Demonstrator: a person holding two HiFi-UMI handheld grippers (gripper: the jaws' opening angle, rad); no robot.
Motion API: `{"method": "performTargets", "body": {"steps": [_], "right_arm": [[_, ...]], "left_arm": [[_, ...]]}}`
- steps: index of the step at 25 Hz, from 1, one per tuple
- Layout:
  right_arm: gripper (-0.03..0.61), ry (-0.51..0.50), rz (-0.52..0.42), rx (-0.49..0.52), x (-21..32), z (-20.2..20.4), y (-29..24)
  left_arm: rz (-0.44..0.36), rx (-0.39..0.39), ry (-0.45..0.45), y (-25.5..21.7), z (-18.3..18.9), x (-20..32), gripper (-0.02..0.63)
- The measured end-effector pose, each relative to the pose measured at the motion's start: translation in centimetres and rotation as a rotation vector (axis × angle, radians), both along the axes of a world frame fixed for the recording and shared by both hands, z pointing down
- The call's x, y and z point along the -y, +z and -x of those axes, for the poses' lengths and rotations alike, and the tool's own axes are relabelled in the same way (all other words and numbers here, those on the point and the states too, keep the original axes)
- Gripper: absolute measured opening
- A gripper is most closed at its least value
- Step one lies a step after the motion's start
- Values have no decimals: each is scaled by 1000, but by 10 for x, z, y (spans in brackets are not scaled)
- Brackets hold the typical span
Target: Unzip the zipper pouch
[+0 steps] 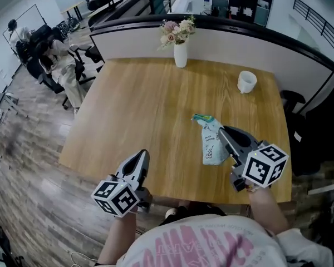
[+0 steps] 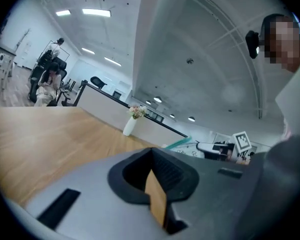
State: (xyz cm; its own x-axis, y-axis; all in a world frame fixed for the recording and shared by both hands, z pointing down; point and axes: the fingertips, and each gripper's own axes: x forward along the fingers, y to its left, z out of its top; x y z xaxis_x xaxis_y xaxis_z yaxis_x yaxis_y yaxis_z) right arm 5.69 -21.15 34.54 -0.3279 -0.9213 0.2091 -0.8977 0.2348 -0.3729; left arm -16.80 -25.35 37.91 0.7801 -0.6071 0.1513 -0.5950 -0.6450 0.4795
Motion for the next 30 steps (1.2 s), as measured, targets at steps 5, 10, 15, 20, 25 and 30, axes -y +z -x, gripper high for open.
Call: {"method": "performTargets", "body": {"steps": [5, 10, 15, 20, 25, 30], "right_arm": [[35, 131, 60, 11, -4, 14, 21], [35, 151, 40, 98, -12, 49, 18], [35, 152, 5, 132, -19, 66, 5], [35, 158, 21, 131, -22, 74, -1], [35, 173, 40, 119, -32, 84, 10], [35, 172, 51, 105, -33, 86, 9]], "left_arm": [[-6, 52, -16, 3, 7, 5, 0], [44, -3, -10, 5, 28, 5, 0], [48, -19, 28, 2, 33, 1, 0], [56, -49, 35, -6, 35, 2, 0], [69, -91, 52, 1, 43, -5, 0], [97, -112, 37, 1, 48, -1, 0]]}}
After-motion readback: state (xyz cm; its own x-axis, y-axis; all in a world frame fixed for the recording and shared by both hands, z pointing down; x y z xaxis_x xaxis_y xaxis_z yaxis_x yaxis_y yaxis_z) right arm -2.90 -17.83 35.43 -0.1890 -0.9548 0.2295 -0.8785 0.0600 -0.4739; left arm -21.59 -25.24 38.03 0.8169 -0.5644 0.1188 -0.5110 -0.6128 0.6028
